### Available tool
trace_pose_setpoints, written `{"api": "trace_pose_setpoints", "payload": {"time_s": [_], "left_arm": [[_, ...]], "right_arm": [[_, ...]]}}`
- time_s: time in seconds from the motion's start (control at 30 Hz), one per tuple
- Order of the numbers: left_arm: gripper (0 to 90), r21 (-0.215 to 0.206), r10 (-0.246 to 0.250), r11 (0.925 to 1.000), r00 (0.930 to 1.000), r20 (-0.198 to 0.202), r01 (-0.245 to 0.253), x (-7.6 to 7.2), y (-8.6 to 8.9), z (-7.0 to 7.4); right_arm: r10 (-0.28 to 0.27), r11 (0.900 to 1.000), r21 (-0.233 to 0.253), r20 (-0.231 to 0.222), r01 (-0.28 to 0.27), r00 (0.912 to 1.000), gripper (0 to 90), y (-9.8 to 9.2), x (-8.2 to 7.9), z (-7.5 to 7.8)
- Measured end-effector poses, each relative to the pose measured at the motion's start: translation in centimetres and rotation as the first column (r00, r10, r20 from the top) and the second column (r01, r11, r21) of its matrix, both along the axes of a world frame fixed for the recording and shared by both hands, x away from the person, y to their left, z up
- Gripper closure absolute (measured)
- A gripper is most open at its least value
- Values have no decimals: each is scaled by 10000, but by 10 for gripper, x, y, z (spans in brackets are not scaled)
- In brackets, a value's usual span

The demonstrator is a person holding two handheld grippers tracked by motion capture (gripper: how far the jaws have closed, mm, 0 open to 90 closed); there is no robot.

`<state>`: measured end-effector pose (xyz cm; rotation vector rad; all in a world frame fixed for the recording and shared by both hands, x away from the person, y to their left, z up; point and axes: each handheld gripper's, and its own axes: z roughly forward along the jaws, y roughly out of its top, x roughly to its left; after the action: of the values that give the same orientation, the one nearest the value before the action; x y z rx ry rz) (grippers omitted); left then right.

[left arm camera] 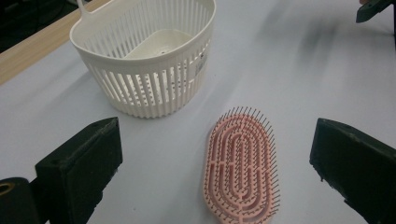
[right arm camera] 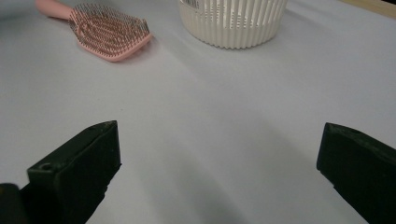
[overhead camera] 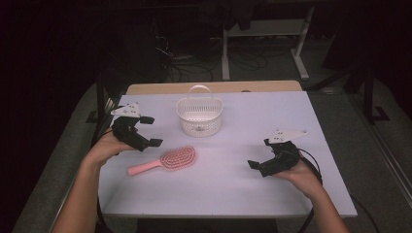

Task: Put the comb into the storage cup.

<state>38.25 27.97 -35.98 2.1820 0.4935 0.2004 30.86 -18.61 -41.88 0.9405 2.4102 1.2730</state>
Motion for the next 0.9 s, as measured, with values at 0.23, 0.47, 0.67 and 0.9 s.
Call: {"api": "trace_pose_setpoints", "payload": {"time_s": [0.23,0.47,0.67,0.9], "left_arm": [[23,248,-73,9997,10000,16,73,-1,-1,0],[23,473,-115,9988,9999,-8,115,-2,-2,-1],[24,718,-220,9972,9997,-55,224,-2,-4,-2],[24,1207,-354,9920,9993,-125,367,-3,-7,-5]], "right_arm": [[-21,10000,-2,-76,21,10000,0,-2,0,-1],[25,10000,-11,-73,-25,10000,0,-1,-1,-1],[17,10000,7,-72,-17,10000,0,-1,-1,-1],[43,10000,28,-37,-43,10000,0,-1,-1,0]]}}
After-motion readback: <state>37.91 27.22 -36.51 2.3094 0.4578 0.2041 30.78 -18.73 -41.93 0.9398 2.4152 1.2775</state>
